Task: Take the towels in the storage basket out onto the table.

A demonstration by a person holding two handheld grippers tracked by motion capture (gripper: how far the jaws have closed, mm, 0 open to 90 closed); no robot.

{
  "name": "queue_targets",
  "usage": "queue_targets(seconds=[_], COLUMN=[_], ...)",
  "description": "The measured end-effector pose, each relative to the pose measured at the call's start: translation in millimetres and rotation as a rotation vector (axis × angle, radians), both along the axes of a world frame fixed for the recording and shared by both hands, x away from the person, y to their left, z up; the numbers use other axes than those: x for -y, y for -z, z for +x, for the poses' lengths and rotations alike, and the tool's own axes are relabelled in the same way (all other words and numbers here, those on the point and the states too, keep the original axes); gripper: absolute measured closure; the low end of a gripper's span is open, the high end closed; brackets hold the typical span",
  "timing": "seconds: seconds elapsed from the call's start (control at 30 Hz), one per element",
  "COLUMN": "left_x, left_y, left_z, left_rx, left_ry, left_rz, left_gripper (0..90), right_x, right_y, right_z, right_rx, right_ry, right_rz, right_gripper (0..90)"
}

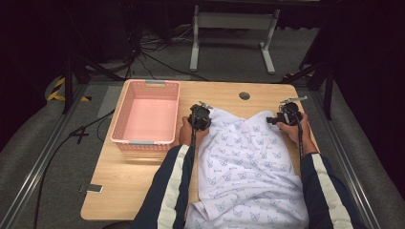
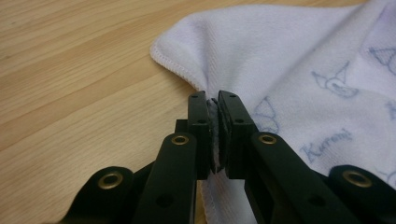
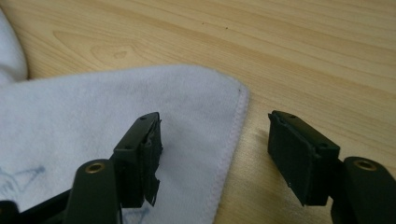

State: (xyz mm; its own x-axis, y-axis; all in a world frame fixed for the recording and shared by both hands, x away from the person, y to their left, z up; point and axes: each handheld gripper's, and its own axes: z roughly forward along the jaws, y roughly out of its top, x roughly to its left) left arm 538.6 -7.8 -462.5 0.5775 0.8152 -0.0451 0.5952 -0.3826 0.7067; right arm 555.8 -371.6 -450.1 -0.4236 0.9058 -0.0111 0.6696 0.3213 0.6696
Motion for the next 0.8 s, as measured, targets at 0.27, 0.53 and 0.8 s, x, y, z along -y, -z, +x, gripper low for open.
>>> queue_targets(seconds=[0.27,0.53,0.8], left_x=[-11.4,-10.1,-6.5], left_y=[1.1,-12.1,-19.6], left_z=[0.4,-0.8,-2.2], left_rx=[0.008,0.052,0.066], left_ry=[-0.059,-0.091,-0.092], left_rz=[-0.011,-0.003,-0.062], left_gripper=[84.7,85.5,85.3], right_x=[-7.3,12.0,38.3], right_y=[-4.4,-19.0,-32.8], right_z=[-2.4,-9.4,-22.8], right_rx=[-0.027,0.06,0.113], right_ry=[-0.058,0.026,0.048], right_rz=[0.001,-0.001,0.039], right_gripper=[74.4,86.9,86.8])
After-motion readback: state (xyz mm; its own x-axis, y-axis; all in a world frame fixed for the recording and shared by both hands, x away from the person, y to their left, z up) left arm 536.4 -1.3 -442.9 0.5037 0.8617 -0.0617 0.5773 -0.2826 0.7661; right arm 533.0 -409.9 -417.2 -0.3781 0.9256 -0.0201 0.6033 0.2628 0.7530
